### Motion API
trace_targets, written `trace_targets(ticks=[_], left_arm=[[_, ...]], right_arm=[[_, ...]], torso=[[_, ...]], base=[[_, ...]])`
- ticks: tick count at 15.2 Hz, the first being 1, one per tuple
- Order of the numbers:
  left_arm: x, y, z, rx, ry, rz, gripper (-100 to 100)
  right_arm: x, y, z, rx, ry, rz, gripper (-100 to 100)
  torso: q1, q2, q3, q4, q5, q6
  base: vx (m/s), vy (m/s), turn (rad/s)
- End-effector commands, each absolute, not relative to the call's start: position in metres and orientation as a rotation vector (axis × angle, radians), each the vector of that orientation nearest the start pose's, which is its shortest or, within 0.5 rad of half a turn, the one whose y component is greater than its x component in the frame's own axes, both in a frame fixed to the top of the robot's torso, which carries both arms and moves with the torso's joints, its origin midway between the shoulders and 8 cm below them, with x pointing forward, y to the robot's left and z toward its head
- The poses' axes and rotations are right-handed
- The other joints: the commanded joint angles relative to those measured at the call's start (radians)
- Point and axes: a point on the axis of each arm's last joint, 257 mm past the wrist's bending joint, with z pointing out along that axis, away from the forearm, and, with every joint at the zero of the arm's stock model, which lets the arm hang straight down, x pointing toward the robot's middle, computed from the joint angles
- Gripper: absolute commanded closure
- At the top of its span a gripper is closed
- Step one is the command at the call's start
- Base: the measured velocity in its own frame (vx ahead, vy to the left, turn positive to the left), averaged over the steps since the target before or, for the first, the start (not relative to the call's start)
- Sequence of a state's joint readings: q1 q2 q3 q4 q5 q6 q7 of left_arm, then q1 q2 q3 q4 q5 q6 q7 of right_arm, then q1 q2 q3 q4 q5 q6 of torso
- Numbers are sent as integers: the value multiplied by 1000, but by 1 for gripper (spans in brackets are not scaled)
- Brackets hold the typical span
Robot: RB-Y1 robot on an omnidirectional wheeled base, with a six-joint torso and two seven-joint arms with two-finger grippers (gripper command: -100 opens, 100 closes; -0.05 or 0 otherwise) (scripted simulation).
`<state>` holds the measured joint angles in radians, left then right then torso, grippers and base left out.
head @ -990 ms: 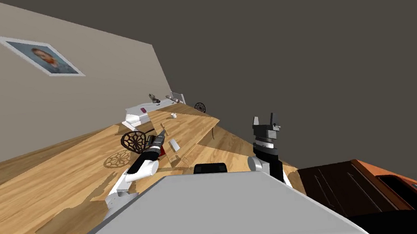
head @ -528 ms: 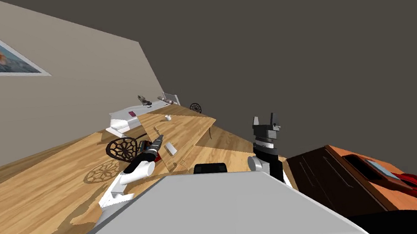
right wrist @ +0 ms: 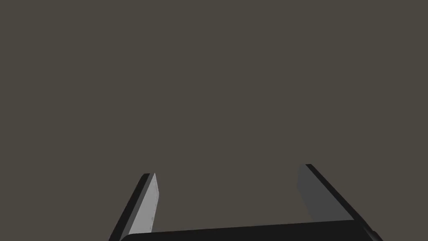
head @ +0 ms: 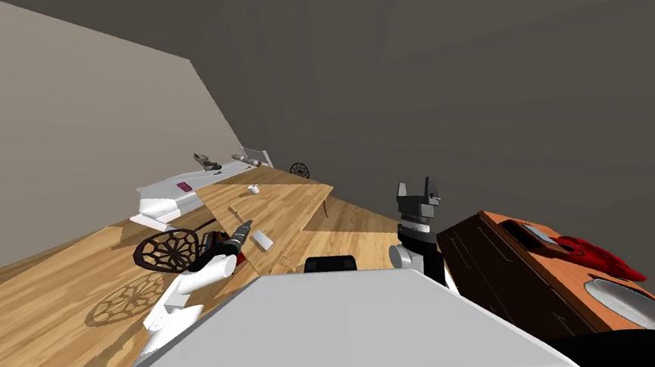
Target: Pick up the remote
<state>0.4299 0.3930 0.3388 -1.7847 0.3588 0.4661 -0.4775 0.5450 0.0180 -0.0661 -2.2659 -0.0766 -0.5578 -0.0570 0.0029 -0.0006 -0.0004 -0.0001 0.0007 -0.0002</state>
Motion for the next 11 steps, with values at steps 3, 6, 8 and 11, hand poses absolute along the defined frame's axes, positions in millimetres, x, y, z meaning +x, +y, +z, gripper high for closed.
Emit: trace_targets(ticks=[3,6,8,11], left_arm=[[327,546,-350,-1392,1688,-226,-100],[312,557,-366,-1447,1728,-180,-100],[296,567,-380,-1498,1763,-140,-100],[281,575,-392,-1550,1796,-104,-100]], right_arm=[[326,-316,16,723,524,1317,0],[326,-316,16,723,524,1317,0],[326,-316,16,723,524,1317,0],[326,-316,16,723,524,1317,0]], torso=[[0,0,0,0,0,1],[0,0,0,0,0,1],[0,0,0,0,0,1],[0,0,0,0,0,1]], base=[[-8,30,-189],[-8,29,-192],[-5,30,-217],[-13,35,-208]])
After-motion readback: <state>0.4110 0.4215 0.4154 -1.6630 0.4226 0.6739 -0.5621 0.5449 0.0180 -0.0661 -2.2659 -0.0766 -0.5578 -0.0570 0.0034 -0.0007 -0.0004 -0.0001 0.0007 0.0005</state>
